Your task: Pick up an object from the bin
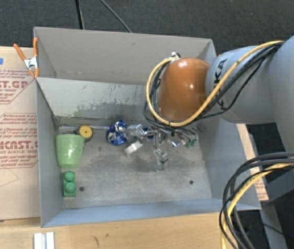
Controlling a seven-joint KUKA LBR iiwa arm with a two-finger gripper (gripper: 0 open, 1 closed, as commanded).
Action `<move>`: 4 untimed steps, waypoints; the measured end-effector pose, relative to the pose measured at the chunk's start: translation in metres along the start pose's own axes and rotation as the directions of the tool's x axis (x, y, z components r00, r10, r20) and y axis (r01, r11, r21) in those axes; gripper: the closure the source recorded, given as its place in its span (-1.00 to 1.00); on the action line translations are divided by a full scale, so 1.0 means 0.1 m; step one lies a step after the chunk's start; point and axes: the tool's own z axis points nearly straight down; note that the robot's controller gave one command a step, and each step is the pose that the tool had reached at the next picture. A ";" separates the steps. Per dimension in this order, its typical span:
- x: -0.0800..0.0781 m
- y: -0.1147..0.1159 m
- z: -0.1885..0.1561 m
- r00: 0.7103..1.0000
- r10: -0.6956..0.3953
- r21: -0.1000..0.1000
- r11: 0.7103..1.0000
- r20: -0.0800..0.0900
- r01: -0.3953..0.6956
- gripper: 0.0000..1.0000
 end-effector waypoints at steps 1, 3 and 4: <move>0.01 -0.01 -0.08 0.998 0.064 -0.001 0.998 0.000 -0.064 -1.00; 0.03 0.03 0.31 1.000 0.014 -0.001 1.000 0.002 -0.014 -1.00; 0.02 0.03 0.29 1.000 0.014 -0.002 1.000 0.001 -0.014 1.00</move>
Offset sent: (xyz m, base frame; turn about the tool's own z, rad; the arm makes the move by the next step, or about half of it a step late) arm -0.0005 -0.0027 0.0076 0.0638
